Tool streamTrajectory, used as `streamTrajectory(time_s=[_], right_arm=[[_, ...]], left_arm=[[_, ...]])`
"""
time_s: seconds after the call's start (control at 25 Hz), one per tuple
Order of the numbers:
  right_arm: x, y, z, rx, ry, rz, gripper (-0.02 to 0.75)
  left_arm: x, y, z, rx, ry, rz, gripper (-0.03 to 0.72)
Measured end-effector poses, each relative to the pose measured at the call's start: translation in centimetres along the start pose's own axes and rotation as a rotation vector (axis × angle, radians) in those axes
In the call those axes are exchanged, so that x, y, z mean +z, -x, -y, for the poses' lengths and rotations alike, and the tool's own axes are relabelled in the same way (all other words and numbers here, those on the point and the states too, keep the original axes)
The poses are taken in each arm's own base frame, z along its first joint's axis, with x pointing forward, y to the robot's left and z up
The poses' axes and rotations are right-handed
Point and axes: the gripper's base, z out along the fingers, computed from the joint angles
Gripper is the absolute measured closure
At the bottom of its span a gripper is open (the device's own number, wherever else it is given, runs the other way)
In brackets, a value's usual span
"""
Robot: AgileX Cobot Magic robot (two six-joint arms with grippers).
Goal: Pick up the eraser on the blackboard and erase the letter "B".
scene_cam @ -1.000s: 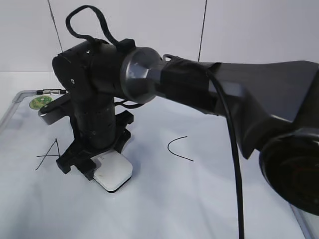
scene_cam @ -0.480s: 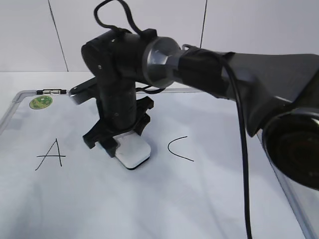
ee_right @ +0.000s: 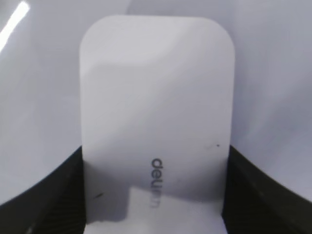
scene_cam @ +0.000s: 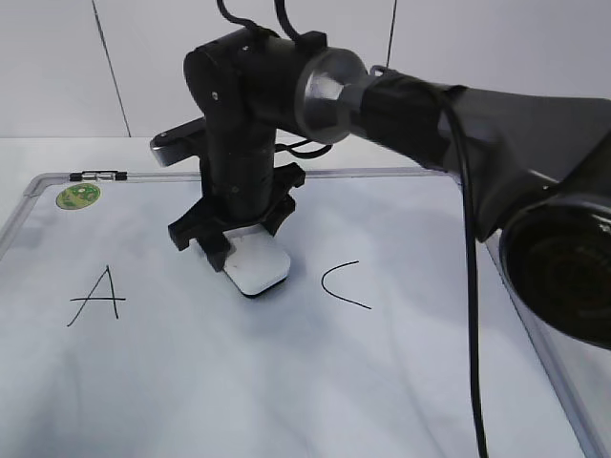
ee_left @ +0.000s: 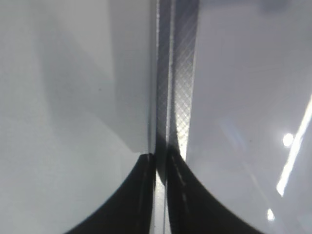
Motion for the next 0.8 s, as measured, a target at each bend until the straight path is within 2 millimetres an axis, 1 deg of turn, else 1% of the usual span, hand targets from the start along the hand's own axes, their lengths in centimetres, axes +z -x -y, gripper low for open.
streamTrajectory(time_s=[0.16,0.36,0.64,0.8], right_arm=[[1.2,-0.2,-1.6,-0.027,0.025,-0.024,0.225],[1.2,-0.3,-2.6,-0.065,0.029,-0.029,0.225],[0.8,-0.8,-7.1,-0.154,0.077,-0.027,0.225],[0.8,-0.9,-7.5,-0.158,0.087,-0.028,0.225]], left_arm=[[0.0,0.0,0.0,0.000,0.000,-0.002,0.621],[0.0,-0.1,0.0,-0.002,-0.002,-0.009,0.621],[0.0,-0.1,0.0,-0.002,-0.002,-0.010,0.621],[0.0,-0.1,0.0,-0.002,-0.002,-0.010,0.621]])
